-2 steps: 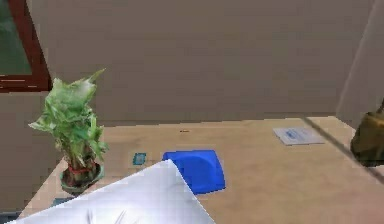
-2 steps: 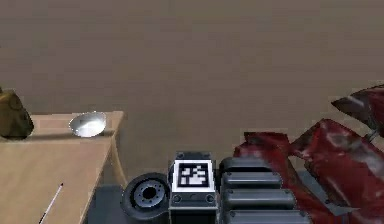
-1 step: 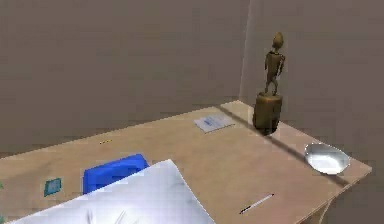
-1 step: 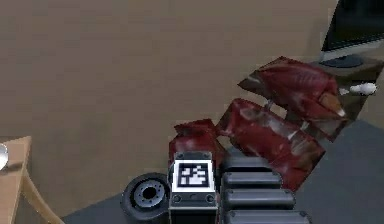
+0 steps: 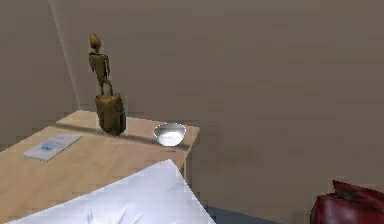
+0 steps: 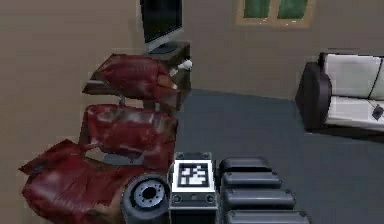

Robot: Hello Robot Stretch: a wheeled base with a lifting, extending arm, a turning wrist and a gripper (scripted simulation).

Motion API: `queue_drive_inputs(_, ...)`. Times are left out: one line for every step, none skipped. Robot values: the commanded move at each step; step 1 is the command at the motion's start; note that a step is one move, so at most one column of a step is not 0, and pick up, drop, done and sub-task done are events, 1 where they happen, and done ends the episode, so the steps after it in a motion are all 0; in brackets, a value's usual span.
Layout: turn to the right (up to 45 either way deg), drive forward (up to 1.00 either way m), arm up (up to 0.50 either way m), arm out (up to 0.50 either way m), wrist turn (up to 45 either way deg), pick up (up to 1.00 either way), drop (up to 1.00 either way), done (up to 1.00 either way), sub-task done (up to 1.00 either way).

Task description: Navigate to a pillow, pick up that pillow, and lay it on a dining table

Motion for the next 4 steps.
queue_drive_inputs(6.0, 0.0, 0.0, 0.0, 0.0, 0.0, 0.0, 0.0, 0.0)
queue_drive_inputs(0.0, 0.2, 0.0, 0.0, 0.0, 0.0, 0.0, 0.0, 0.0)
queue_drive_inputs(-45.0, 0.0, 0.0, 0.0, 0.0, 0.0, 0.0, 0.0, 0.0)
queue_drive_inputs(-45.0, 0.0, 0.0, 0.0, 0.0, 0.0, 0.0, 0.0, 0.0)
